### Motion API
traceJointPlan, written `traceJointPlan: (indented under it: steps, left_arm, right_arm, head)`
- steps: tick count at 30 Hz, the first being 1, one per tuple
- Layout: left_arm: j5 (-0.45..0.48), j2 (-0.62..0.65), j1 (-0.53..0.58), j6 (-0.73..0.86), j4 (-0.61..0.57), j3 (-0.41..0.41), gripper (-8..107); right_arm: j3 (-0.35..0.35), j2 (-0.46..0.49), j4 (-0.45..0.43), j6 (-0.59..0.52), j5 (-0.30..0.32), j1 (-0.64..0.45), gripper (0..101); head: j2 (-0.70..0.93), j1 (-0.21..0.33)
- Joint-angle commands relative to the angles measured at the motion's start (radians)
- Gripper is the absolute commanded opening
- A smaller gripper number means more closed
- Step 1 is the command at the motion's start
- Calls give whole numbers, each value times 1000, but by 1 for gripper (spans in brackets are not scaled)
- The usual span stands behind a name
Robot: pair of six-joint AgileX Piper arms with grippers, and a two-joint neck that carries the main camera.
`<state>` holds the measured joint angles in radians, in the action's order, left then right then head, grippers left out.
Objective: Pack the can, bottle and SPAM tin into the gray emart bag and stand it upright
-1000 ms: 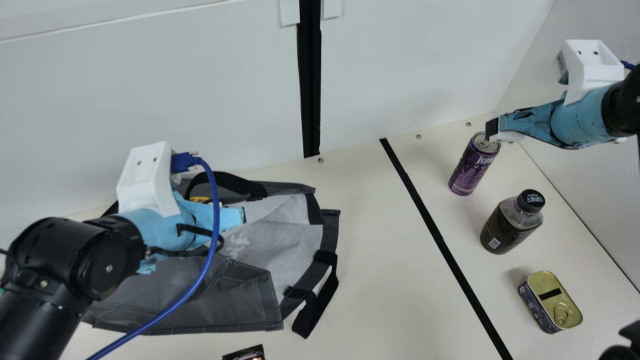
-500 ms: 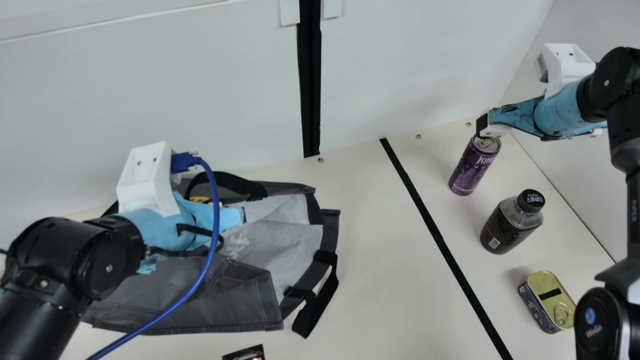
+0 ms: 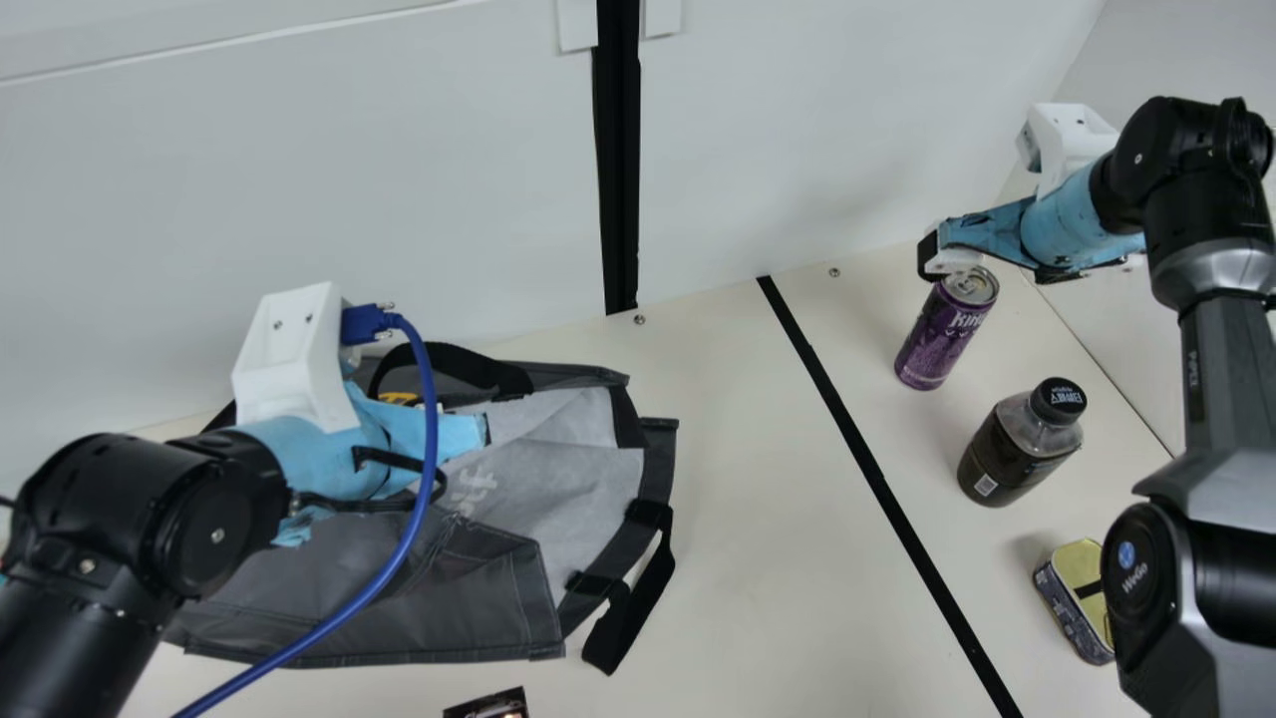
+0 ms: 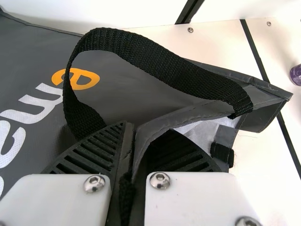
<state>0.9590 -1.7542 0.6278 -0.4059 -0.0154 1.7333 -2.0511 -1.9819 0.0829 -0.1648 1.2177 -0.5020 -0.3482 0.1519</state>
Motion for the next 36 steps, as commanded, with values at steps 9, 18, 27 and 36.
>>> traceJointPlan:
  steps: [9, 18, 27, 36]
  left_arm:
    - [0, 0, 0, 0, 0, 0, -8]
    - [0, 0, 0, 0, 0, 0, -8]
    - [0, 0, 0, 0, 0, 0, -8]
    - [0, 0, 0, 0, 0, 0, -8]
  right_arm:
    - [-44, -96, -12, 4, 2, 9, 95]
    - [-72, -165, -14, 10, 2, 17, 95]
    - [-87, -202, -11, 10, 2, 25, 42]
    - [-97, -209, -9, 1, 2, 23, 0]
  head:
    - [-1, 23]
    - [-1, 23]
    - [-1, 23]
    - [-1, 23]
